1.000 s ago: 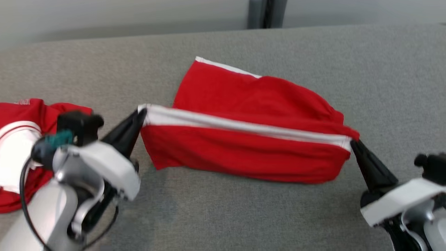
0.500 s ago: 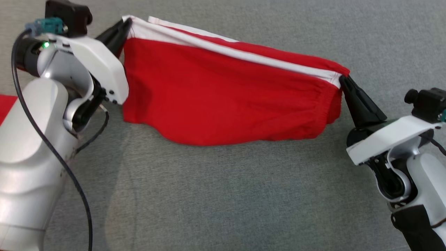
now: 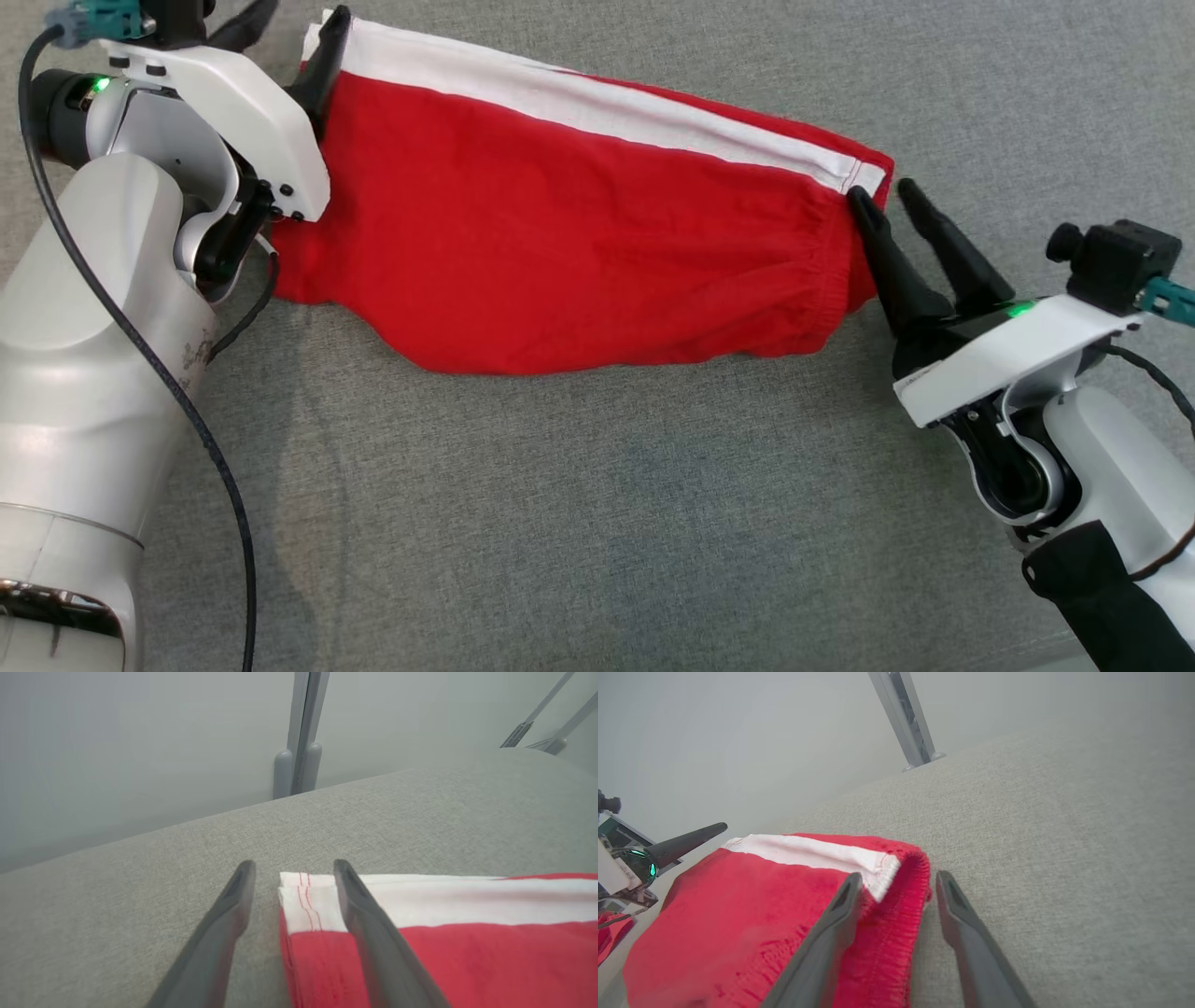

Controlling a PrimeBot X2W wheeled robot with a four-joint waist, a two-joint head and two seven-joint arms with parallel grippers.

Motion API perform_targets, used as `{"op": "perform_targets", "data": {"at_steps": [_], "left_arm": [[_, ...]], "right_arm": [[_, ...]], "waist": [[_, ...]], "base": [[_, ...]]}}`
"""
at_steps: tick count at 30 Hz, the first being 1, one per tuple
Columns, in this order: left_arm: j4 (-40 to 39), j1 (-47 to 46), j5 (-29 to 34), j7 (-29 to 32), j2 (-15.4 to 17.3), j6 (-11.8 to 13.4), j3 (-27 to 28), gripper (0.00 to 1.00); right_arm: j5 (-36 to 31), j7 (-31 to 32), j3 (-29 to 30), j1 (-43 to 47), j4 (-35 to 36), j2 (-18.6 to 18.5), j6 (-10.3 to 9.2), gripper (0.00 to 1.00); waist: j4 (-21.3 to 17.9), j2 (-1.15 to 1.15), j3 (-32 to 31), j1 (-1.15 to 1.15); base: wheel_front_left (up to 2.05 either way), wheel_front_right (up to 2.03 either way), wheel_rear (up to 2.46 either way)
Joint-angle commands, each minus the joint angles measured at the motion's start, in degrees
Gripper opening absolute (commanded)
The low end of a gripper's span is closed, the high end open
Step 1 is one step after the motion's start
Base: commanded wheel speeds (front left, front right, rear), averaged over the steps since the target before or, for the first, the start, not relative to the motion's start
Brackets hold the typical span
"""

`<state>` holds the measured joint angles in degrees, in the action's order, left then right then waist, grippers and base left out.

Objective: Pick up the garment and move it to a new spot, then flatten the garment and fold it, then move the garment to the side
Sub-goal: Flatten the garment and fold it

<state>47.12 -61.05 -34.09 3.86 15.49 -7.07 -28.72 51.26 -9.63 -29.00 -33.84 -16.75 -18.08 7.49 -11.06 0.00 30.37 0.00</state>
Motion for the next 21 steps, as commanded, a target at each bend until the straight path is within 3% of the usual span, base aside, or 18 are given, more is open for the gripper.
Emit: {"op": "perform_targets", "data": {"at_steps": [1,5,11,16,21], "left_arm": [[0.3,-0.6,-0.4,-1.0,0.2,-0.3,0.3,1.0],[0.7,1.7,-0.7,-7.5,-0.3,0.2,1.2,1.0],[-4.4,8.2,-0.1,-17.4,-0.1,6.0,4.3,1.0],[-15.7,17.4,1.9,-18.9,1.1,11.1,7.6,1.0],[-31.4,29.0,7.4,-18.9,2.1,16.2,10.7,1.0]], "right_arm": [[0.3,-0.9,-0.2,0.3,0.0,-0.6,0.01,1.0],[-0.1,-4.0,-0.1,2.7,0.6,-1.9,0.01,1.0],[-5.9,-5.7,6.9,7.9,3.6,-0.5,0.01,1.0],[-16.2,-5.7,17.1,13.5,9.5,3.6,0.01,1.0],[-26.3,-5.6,22.8,17.7,13.8,7.0,0.01,1.0]], "waist": [[0.2,0.0,-0.2,0.0],[1.1,0.0,-1.3,0.0],[2.6,0.0,-3.8,0.0],[4.1,0.0,-6.1,0.0],[5.3,0.0,-8.3,0.0]], "base": [[0.0,0.0,0.0],[0.0,0.0,0.0],[0.0,0.0,0.0],[0.0,0.0,0.0],[0.0,0.0,0.0]]}}
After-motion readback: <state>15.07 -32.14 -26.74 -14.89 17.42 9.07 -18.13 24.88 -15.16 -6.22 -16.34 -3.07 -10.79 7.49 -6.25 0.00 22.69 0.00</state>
